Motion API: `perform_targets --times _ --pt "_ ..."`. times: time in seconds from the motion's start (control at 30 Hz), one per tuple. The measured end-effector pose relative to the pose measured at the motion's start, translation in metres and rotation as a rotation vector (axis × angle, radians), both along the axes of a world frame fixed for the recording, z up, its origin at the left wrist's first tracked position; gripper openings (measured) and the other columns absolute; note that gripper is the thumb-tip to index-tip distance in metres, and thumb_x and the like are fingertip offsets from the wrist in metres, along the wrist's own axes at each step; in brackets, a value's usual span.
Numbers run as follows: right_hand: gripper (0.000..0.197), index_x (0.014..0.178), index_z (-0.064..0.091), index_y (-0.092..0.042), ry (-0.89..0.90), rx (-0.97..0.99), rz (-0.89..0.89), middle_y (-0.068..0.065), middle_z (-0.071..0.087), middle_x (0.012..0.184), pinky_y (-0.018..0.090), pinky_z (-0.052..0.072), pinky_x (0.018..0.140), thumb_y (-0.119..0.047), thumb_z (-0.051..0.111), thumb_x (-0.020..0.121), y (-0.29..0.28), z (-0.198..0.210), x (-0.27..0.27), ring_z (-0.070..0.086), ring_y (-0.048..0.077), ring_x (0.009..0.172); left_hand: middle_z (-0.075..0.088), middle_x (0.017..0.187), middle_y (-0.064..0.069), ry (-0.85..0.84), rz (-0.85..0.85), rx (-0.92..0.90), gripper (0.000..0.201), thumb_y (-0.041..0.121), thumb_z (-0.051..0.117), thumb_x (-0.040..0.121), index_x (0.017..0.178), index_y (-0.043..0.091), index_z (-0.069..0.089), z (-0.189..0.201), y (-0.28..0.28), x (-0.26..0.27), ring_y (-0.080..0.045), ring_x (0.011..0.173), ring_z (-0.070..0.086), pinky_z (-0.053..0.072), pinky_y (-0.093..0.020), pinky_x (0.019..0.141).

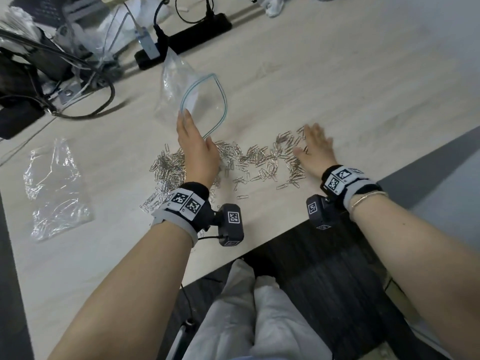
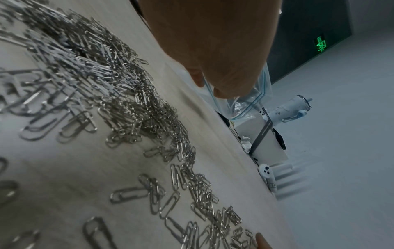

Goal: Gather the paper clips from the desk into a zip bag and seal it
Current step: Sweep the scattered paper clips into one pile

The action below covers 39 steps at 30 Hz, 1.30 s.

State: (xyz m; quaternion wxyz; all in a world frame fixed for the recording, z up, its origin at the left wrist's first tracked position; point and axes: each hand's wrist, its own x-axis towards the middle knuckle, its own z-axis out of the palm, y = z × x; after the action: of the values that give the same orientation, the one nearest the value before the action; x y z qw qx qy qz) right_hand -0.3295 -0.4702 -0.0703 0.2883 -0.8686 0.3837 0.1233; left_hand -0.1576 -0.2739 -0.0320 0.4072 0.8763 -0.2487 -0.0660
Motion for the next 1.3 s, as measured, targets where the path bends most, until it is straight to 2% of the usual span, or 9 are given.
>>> perform_targets --times 0.23,0.33,0.47,0.63,0.73,0.77,0.9,1.03,1.3 --pt "0.072 0.148 -0.005 -0.013 0.017 0.022 0.185 0.009 -0.014 0.156 0.041 -0.01 0.115 -0.05 0.028 0.096 0.039 0.003 0.042 -0.015 0.022 0.144 0.008 0.153 -0.02 -0.03 0.041 -0.001 0.065 -0.004 0.04 0.088 0.146 0.001 0.011 0.004 0.014 -0.01 -0.029 0.144 0.008 0.022 -0.044 0.117" --pt "0.07 0.148 -0.002 -0.013 0.037 0.037 0.316 0.01 -0.015 0.156 0.041 -0.01 0.114 -0.049 0.027 0.096 0.061 0.003 0.053 -0.014 0.023 0.144 0.007 0.153 -0.02 -0.035 0.066 0.021 0.064 -0.004 0.039 0.089 0.146 0.0 0.011 0.008 0.016 -0.014 -0.029 0.144 0.006 0.01 -0.03 0.118" --pt "0.07 0.148 -0.001 -0.014 -0.002 0.053 0.405 0.009 -0.012 0.157 0.042 -0.008 0.115 -0.048 0.03 0.096 0.082 0.007 0.054 -0.012 0.023 0.144 0.01 0.152 -0.022 -0.073 0.063 0.017 0.063 -0.003 0.039 0.088 0.146 -0.001 0.012 0.01 0.013 -0.021 -0.031 0.144 0.008 0.009 -0.028 0.115" --pt "0.068 0.149 0.001 -0.015 -0.158 -0.01 0.198 0.006 -0.007 0.158 0.04 -0.011 0.116 -0.043 0.033 0.097 0.064 0.02 0.019 -0.01 0.02 0.145 0.006 0.154 -0.019 -0.041 0.066 -0.017 0.064 -0.004 0.038 0.089 0.146 0.001 0.008 0.014 0.007 -0.032 -0.028 0.145 0.005 0.009 -0.033 0.118" --pt "0.064 0.149 0.004 -0.015 -0.21 -0.073 0.033 0.006 -0.004 0.158 0.039 -0.01 0.117 -0.036 0.035 0.098 0.044 0.027 -0.016 -0.008 0.019 0.145 0.004 0.154 -0.018 -0.034 0.059 -0.052 0.066 -0.008 0.035 0.087 0.146 0.001 0.006 0.02 -0.006 -0.046 -0.027 0.145 0.004 0.006 -0.023 0.114" --pt "0.063 0.149 0.005 -0.014 -0.214 -0.09 -0.019 0.006 -0.003 0.158 0.039 -0.009 0.117 -0.034 0.035 0.098 0.038 0.028 -0.029 -0.007 0.019 0.146 0.004 0.154 -0.018 -0.03 0.045 -0.065 0.067 -0.009 0.035 0.087 0.147 0.001 0.006 0.022 -0.01 -0.05 -0.027 0.145 0.004 0.006 -0.023 0.113" --pt "0.063 0.149 0.003 -0.016 -0.109 -0.096 -0.186 0.007 -0.004 0.158 0.039 -0.008 0.117 -0.035 0.034 0.098 0.026 0.021 -0.074 -0.008 0.02 0.145 0.005 0.154 -0.018 -0.007 -0.004 -0.073 0.066 -0.009 0.035 0.088 0.147 0.001 0.007 0.024 -0.026 -0.065 -0.027 0.145 0.004 0.01 -0.037 0.119" --pt "0.07 0.148 -0.008 -0.012 0.053 -0.072 -0.21 0.013 -0.012 0.156 0.043 -0.01 0.117 -0.041 0.031 0.097 0.038 0.004 -0.092 -0.015 0.024 0.144 0.006 0.154 -0.019 0.015 -0.026 -0.082 0.064 -0.007 0.035 0.088 0.146 0.0 0.008 0.023 -0.031 -0.071 -0.028 0.145 0.004 0.01 -0.041 0.12" --pt "0.074 0.147 -0.011 -0.01 0.009 -0.074 -0.144 0.013 -0.015 0.156 0.039 -0.013 0.114 -0.049 0.027 0.096 0.067 -0.003 -0.046 -0.016 0.024 0.144 0.005 0.154 -0.019 -0.01 0.049 -0.079 0.062 -0.006 0.034 0.09 0.146 0.001 0.009 0.019 0.0 -0.048 -0.028 0.145 0.004 0.012 -0.04 0.119"
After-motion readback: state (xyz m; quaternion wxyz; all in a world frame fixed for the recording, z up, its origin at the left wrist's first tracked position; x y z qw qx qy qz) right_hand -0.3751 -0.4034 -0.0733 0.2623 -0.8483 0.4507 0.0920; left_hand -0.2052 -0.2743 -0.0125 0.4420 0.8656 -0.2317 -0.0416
